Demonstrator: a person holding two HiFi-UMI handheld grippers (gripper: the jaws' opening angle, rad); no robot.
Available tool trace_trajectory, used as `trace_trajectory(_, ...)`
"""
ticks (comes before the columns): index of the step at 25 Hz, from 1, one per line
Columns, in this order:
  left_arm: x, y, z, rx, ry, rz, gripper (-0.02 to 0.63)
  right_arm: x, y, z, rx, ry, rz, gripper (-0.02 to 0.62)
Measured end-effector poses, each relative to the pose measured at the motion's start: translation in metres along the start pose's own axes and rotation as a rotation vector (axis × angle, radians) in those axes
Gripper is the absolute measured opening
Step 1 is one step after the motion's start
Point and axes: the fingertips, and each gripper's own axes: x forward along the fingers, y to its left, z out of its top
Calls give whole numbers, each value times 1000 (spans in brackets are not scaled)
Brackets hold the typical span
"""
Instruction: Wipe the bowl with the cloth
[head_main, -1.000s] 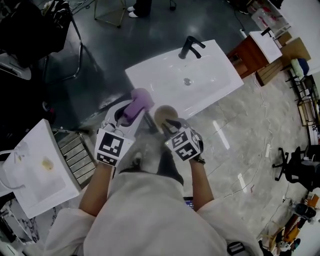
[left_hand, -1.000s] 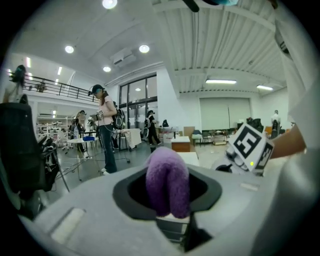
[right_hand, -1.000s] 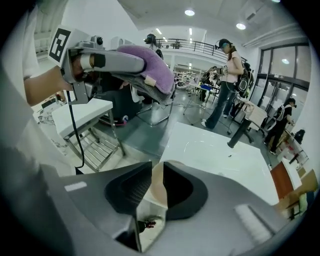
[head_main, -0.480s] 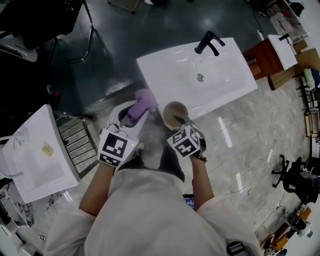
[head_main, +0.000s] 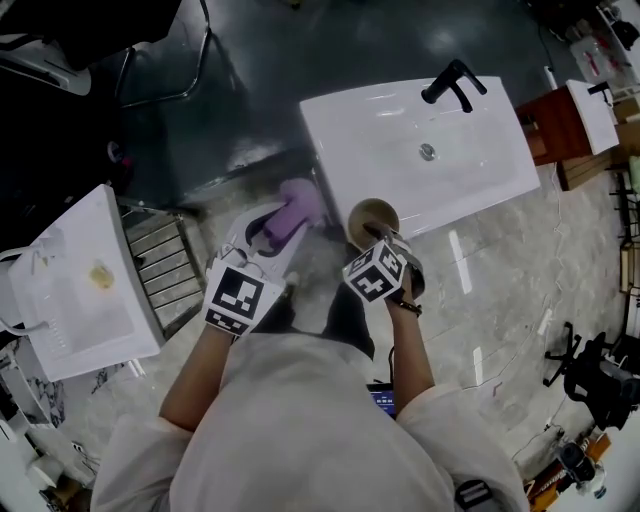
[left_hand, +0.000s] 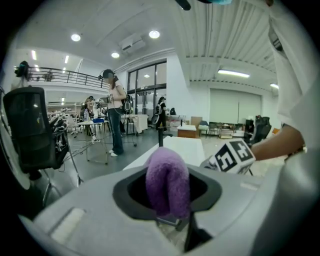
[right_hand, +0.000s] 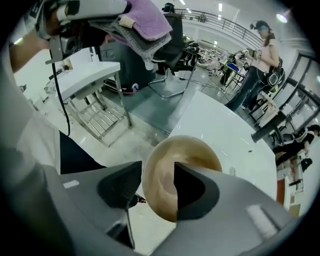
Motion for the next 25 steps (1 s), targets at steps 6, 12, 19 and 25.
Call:
trace_trajectory(6, -5, 7, -11, -18, 17, 16, 118, 16, 2, -3, -44, 62, 16, 204)
trace_trajectory(12, -6, 6, -14, -20, 22, 7, 118, 20, 4, 1, -59, 77, 39, 148)
trace_trajectory(19, -9, 6, -16, -15, 24, 2, 118, 19, 2, 1, -69, 79, 2, 55)
trace_trajectory(25, -12, 4, -8, 9, 9, -11, 118, 6, -3, 5, -30, 46, -41, 38)
